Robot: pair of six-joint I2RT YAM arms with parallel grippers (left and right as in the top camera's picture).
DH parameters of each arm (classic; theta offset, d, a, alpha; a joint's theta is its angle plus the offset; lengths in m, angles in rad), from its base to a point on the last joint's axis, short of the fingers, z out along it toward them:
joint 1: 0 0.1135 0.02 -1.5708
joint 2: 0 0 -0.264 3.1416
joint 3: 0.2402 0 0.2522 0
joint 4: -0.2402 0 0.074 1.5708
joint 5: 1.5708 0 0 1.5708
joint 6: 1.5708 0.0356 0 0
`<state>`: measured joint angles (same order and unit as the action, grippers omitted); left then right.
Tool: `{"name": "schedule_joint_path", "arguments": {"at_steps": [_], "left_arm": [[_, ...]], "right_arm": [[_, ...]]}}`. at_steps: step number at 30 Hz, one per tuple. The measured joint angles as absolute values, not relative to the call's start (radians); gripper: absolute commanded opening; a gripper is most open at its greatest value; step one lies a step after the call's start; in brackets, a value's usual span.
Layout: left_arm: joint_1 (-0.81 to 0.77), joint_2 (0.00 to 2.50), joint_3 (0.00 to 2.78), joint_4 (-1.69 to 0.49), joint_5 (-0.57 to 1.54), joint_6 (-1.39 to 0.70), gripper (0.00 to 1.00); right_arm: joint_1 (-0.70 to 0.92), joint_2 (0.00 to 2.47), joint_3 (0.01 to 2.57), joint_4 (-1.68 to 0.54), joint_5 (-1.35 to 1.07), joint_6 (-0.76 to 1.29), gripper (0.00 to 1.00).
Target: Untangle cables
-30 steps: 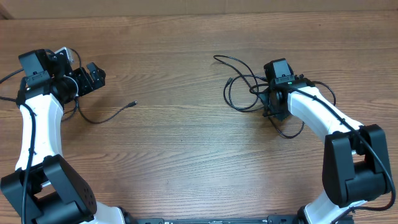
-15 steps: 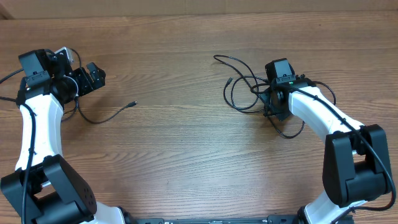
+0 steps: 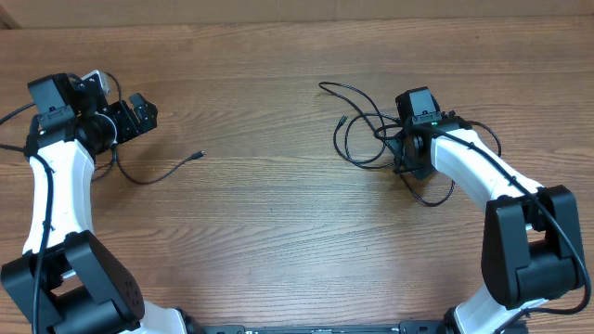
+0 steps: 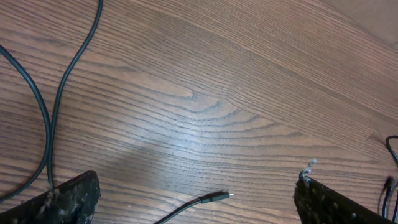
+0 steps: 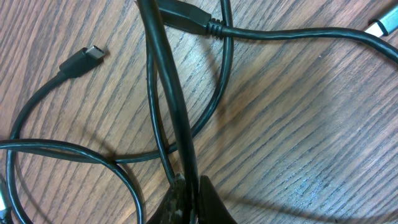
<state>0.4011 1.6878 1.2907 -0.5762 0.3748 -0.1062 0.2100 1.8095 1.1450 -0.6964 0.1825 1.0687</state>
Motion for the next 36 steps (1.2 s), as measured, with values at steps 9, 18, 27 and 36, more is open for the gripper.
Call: {"name": "schedule_joint_path", "arguments": {"at_steps": [9, 18, 27, 36], "left_arm": [[0.401, 1.688, 1.291, -0.576, 0.375, -0.106, 1.00], [0.401, 1.688, 1.291, -0.576, 0.375, -0.106, 1.00], [0.401, 1.688, 1.291, -0.576, 0.375, -0.106, 1.00], [0.401, 1.688, 1.291, -0.576, 0.375, -0.106, 1.00]], "right_arm": [[0.210, 1.810, 1.145, -0.693, 0.155, 1.039, 0.04], [0.210, 1.810, 1.145, -0.691, 0.131, 1.008, 0.04], [0.210, 1.810, 1.145, -0.667, 0.086, 0.926, 0.04], [0.210, 1.810, 1.145, -0.666, 0.081, 0.915, 0.04]]}}
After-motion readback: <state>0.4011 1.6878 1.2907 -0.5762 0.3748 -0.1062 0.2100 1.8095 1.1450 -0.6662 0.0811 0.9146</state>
